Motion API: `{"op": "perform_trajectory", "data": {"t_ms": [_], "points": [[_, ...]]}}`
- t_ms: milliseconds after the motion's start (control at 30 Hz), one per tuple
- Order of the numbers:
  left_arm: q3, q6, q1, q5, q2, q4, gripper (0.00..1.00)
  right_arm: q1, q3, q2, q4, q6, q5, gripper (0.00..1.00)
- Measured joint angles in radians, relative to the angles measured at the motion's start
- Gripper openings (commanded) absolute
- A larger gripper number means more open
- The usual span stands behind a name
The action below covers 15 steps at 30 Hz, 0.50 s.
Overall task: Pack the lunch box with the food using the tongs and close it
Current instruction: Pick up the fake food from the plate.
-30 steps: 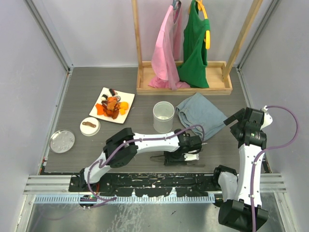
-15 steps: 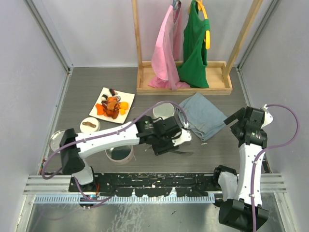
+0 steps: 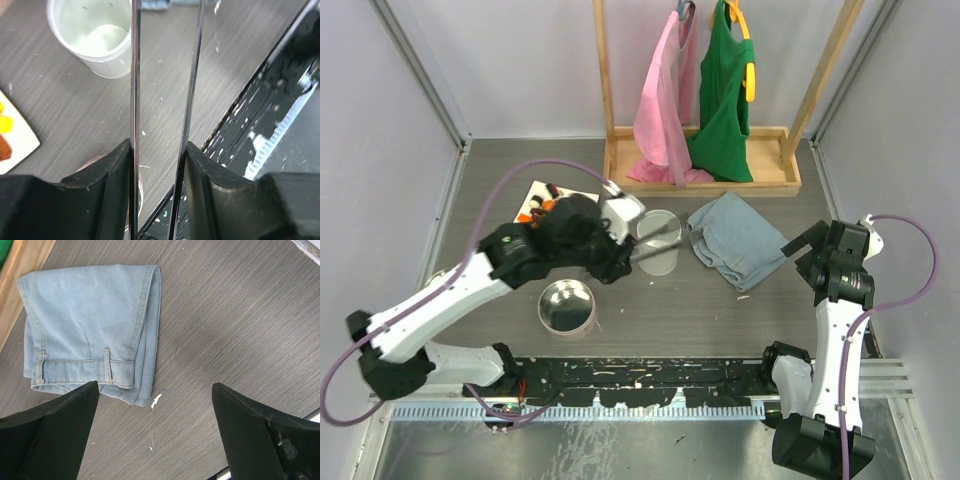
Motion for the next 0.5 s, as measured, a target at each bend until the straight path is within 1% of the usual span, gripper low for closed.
{"op": "perform_trajectory", "data": {"t_ms": [133, 200, 300, 500], "points": [[-0.027, -0.056, 0.071, -0.011, -0.149, 0.035, 0.5, 0.0, 0.004, -0.001, 0.0, -0.003, -0.023, 1.0], [-0.034, -0.075, 0.094, -0.026, -0.196, 0.043, 0.51, 0.0, 0.005, -0.001, 0.0, -0.005, -0.034, 1.0], [-0.037, -0.091, 0.123, -0.061, -0.226, 0.037, 0.51, 0.0, 0.005, -0.001, 0.0, -0.006, -0.053, 1.0], [-0.044, -0.123, 0.166, -0.166, -0.228, -0.024, 0.52, 0.0, 0.008, 0.001, 0.0, -0.019, -0.131, 1.0]]}}
